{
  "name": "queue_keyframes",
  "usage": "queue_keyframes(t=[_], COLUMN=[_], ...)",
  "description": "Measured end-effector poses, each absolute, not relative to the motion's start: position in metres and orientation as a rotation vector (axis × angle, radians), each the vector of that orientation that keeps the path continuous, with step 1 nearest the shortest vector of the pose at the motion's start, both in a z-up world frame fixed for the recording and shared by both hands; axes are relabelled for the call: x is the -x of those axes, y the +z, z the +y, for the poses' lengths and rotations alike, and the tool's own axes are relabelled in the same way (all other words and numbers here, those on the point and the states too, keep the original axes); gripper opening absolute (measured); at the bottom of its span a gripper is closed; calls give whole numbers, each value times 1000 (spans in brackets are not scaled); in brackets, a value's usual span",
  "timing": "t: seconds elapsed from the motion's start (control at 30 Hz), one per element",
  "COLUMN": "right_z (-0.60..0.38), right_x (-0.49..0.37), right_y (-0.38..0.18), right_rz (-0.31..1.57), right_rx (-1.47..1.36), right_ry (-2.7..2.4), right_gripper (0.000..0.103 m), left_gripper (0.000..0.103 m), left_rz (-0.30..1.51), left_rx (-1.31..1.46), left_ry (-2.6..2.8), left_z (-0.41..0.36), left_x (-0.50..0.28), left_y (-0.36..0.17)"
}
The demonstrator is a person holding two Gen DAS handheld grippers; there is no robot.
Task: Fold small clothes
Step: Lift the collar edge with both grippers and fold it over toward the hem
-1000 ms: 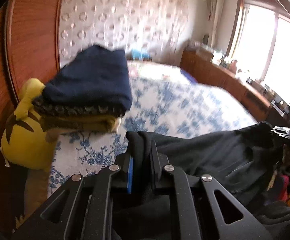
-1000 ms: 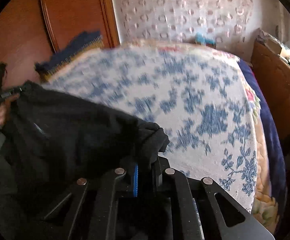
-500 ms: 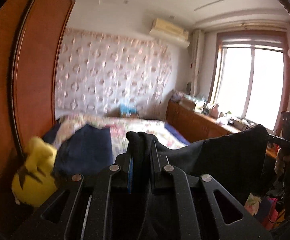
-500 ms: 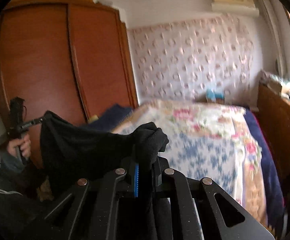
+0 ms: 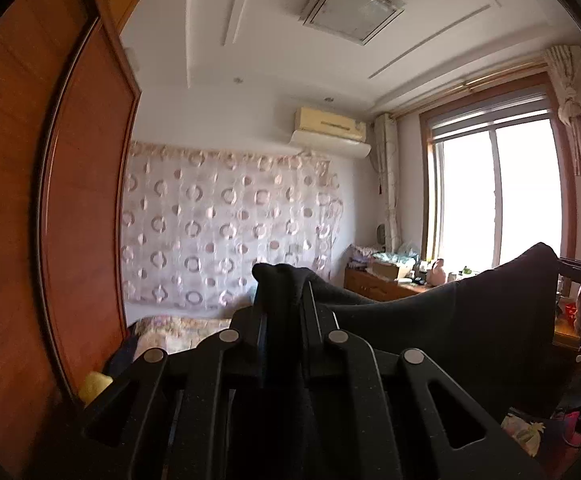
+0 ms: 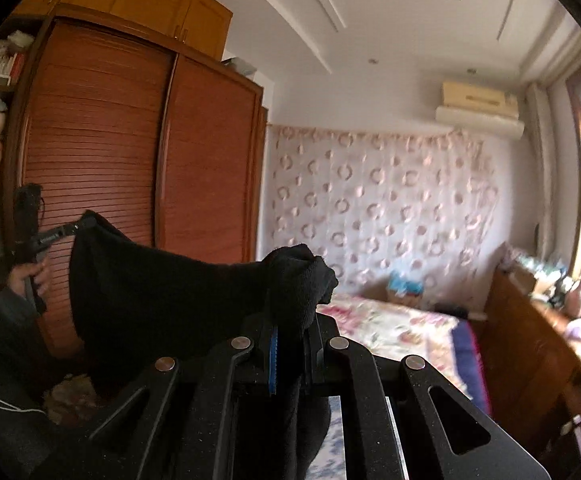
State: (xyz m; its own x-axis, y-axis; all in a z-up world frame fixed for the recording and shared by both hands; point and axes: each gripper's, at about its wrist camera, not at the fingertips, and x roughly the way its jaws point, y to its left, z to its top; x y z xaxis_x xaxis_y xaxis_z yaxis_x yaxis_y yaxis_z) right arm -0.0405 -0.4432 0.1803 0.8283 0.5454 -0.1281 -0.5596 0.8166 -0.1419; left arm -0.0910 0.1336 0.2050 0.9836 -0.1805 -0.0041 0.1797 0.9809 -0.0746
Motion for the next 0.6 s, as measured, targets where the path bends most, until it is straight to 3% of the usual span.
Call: queue_keyframes(t=[0.6], right_z=[-391], right_x=[79], right_y=[146], right_rz=[106], right_rx=[227], right_ry=[413], right_gripper=[8], left_gripper=[13], left_rz=[51], left_rx=[34], left_ry=[-258], left_z=[91], left_x=[33], left_y=[198])
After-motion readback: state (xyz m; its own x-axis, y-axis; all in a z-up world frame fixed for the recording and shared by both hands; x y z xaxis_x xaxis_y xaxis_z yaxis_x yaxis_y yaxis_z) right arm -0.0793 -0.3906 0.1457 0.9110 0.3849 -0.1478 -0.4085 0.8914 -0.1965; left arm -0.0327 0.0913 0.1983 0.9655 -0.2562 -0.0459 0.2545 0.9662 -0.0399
